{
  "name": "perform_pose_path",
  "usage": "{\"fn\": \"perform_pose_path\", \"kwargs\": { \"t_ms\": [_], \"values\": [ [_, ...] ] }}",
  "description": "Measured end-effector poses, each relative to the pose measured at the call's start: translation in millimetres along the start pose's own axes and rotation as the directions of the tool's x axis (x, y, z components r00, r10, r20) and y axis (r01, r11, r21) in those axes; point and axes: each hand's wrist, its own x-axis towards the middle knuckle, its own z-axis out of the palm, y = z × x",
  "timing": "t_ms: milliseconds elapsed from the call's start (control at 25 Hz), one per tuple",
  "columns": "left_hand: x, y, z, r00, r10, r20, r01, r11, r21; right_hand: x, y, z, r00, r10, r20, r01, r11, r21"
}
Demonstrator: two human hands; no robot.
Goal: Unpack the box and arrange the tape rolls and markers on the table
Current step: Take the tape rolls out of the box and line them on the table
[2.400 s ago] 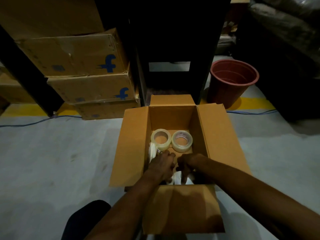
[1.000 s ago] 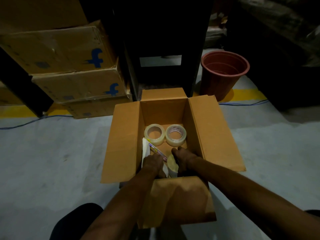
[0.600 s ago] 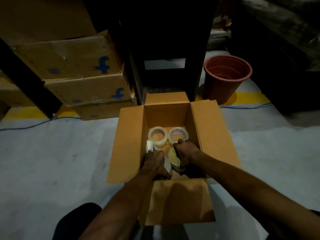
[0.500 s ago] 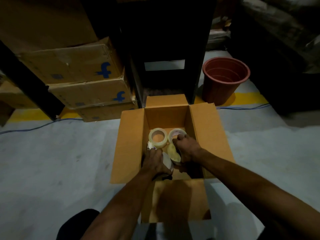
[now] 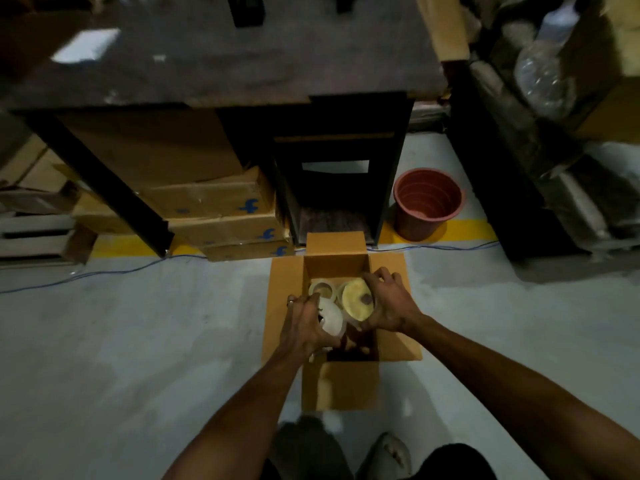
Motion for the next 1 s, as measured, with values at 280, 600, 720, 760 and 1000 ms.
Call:
{"fn": "perform_pose_path", "kwargs": {
  "t_ms": [280, 600, 720, 760, 1000],
  "values": [
    [-98.7, 58.8, -174.1, 0.991, -0.115, -0.066, 0.106, 0.987, -0.118, -82.3, -82.0, -160.1, 1.000, -0.002, -0.014, 0.004, 0.993, 0.118],
    [-110.5, 42.3, -306.8, 0.943, -0.213, -0.254, 0.154, 0.960, -0.233, -51.8, -178.2, -253.8, 0.985, -0.134, -0.106, 0.147, 0.981, 0.128],
    [-83.0, 8.7, -354.3, 0.939, -0.218, -0.266, 0.148, 0.954, -0.262, -9.0, -216.4, -272.8, 0.981, -0.148, -0.128, 0.164, 0.978, 0.128],
    [-71.8, -3.8, -370.2, 0.939, -0.219, -0.267, 0.145, 0.952, -0.271, 7.2, -228.7, -277.3, 0.980, -0.149, -0.133, 0.167, 0.977, 0.134],
    [12.2, -93.3, -465.0, 0.947, -0.170, -0.273, 0.101, 0.963, -0.249, 117.0, -315.6, -297.1, 0.979, -0.119, -0.163, 0.146, 0.975, 0.166]
  ]
}}
